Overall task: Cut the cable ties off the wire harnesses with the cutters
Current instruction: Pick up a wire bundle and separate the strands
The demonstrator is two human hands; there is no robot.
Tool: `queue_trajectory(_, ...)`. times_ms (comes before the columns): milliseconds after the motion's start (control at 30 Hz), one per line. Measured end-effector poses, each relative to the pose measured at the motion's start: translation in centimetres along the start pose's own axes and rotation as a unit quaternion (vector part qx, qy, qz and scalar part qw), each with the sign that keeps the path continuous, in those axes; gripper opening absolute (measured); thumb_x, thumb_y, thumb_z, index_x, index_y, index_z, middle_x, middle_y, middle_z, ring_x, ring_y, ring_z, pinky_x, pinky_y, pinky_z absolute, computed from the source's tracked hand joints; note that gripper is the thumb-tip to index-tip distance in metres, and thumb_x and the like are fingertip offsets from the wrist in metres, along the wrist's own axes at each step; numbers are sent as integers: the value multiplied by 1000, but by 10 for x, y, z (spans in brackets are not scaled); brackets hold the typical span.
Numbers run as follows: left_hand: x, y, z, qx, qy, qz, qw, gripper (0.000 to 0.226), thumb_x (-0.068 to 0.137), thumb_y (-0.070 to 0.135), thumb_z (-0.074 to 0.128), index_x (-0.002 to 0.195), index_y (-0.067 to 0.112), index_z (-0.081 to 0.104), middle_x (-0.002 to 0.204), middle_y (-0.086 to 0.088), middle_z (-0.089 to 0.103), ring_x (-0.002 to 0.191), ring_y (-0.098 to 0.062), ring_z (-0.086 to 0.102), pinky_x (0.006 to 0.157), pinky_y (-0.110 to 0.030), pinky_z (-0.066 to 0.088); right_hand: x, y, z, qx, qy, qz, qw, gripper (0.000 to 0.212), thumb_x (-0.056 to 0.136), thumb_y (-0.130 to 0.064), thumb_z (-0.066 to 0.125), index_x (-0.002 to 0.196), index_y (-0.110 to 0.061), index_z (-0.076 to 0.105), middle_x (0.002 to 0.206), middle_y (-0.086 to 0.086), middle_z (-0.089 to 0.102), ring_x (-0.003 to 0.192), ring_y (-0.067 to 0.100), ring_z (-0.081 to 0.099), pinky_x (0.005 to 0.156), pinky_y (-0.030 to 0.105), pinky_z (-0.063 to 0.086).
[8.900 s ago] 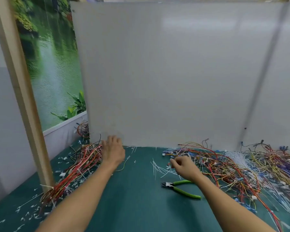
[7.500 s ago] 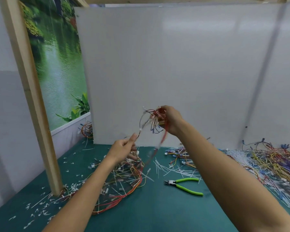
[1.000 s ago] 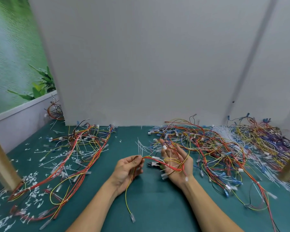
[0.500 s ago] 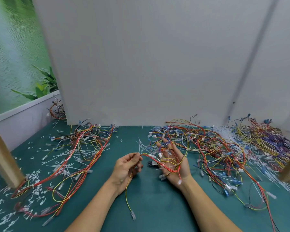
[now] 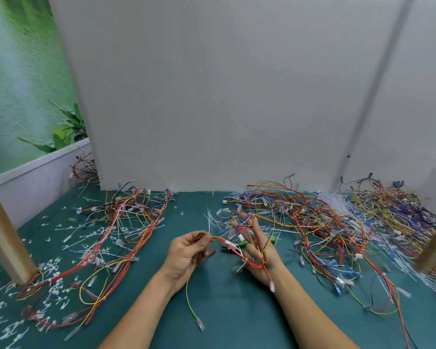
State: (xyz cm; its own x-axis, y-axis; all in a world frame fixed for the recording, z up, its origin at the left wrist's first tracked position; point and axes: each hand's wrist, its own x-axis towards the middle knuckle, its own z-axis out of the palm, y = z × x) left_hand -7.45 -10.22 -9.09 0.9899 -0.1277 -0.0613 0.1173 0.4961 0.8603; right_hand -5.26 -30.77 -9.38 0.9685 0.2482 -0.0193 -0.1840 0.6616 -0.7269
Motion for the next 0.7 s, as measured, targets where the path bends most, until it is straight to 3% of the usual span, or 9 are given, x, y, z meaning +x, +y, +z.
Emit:
queue_trajectory(100, -1, 5, 1, 78, 12, 53, 995, 30, 60, 23, 87, 83, 7, 77, 74, -4, 71, 60, -12, 58, 56, -17, 50, 1, -7, 5, -68, -1, -9, 998, 54, 96, -56, 53, 139, -26, 59, 125, 12, 72, 25, 4, 32, 29, 17, 22)
queue_trajectory(233, 4, 23, 5, 216, 37, 154, 963, 13, 67, 18, 86, 77, 15, 78, 76, -3, 76, 71, -9, 69, 67, -18, 56, 5, -39, 18, -192, 11, -41, 981, 48, 97, -55, 57, 133, -23, 64, 119, 20, 73, 26, 9, 33, 31, 18, 20)
queue_trajectory(400, 28, 68, 26, 410, 8, 218, 886, 12, 78, 19, 87, 82, 22, 76, 81, 2, 76, 76, -10, 71, 75, -22, 57, 20, -106, 50, -372, 3, -80, 925, 47, 97, -55, 62, 123, -16, 70, 98, 14, 79, 30, 14, 38, 32, 20, 29)
queue_trajectory(500, 47, 98, 40, 457, 14, 279, 844, 11, 80, 19, 86, 84, 18, 75, 77, 5, 73, 71, -3, 65, 69, -15, 51, 25, -131, 69, -390, 0, -110, 914, 56, 90, -60, 69, 124, -16, 67, 103, 12, 79, 41, 17, 54, 41, 24, 45)
queue_trajectory(567, 55, 111, 45, 475, 20, 318, 820, 11, 82, 16, 84, 85, 16, 74, 77, 7, 71, 69, 0, 63, 66, -11, 47, 26, -134, 71, -374, -4, -134, 918, 51, 91, -57, 69, 127, -21, 67, 109, 10, 79, 54, 16, 64, 53, 25, 54)
queue_trajectory(700, 69, 117, 35, 499, 40, 346, 793, 18, 84, 14, 82, 96, 18, 68, 85, 9, 69, 79, -2, 64, 71, -9, 47, 31, -125, 59, -314, -14, -127, 941, 38, 100, -38, 60, 131, -17, 64, 120, 14, 75, 75, 16, 71, 60, 23, 53)
